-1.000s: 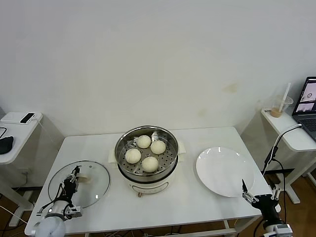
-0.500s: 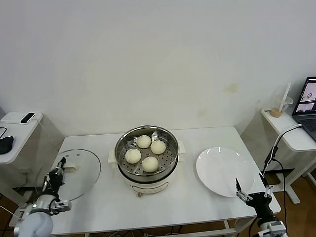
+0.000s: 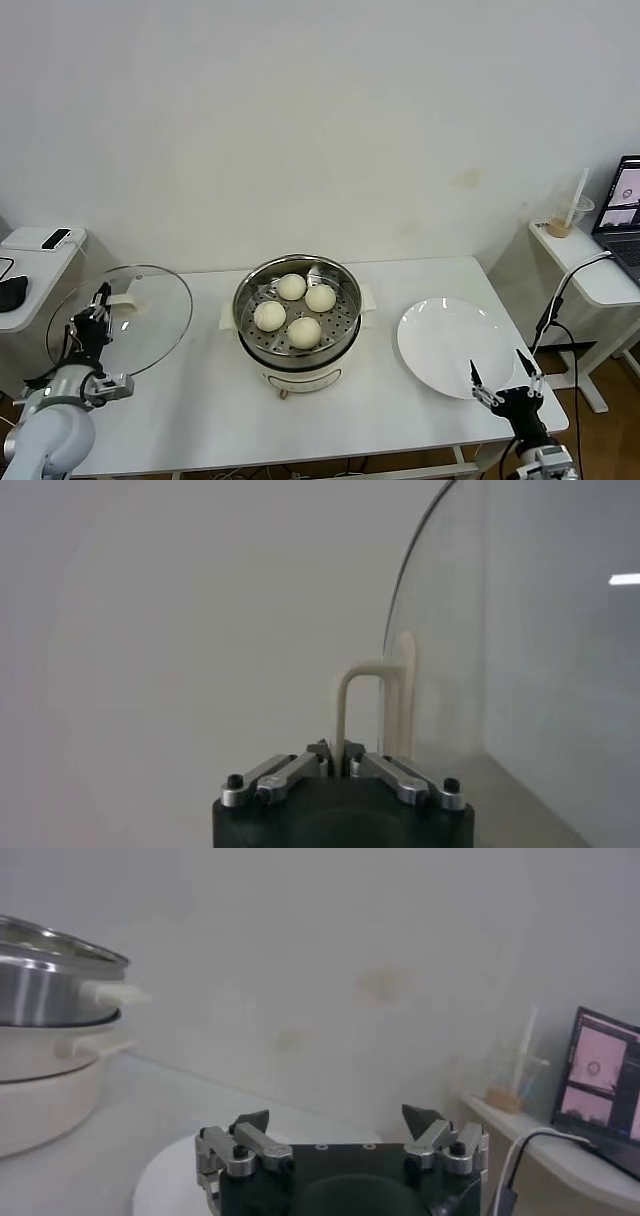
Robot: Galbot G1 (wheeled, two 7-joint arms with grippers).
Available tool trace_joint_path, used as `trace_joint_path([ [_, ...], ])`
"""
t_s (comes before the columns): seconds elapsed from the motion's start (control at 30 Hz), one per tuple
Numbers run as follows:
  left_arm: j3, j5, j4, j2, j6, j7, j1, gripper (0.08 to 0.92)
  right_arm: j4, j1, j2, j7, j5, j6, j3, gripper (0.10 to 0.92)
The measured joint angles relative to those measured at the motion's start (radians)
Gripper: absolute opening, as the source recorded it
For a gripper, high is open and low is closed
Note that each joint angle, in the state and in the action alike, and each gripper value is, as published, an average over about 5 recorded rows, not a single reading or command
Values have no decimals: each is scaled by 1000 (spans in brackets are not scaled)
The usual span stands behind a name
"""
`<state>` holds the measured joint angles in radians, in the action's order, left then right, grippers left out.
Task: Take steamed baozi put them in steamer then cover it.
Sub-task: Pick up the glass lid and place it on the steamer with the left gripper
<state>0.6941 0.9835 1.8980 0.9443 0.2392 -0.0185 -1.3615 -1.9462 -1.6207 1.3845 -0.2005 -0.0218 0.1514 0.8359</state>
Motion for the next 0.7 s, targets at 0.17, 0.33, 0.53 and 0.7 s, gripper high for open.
trace_joint_path([
  [0.17, -56, -21, 71, -23, 76, -43, 27, 149, -10, -1, 8, -6, -21, -6, -12, 823],
  [0.33, -147, -43, 107, -24, 148, -72, 78, 149, -12, 5, 20, -7, -45, -10, -32, 823],
  [0.53, -271, -29, 116, 12, 216, -108, 156, 149, 1, 25, 29, -7, -70, -19, -70, 823],
  [0.7, -350, 36, 102, 68, 246, -146, 213, 149, 19, 47, 29, -8, -91, -24, -105, 823],
])
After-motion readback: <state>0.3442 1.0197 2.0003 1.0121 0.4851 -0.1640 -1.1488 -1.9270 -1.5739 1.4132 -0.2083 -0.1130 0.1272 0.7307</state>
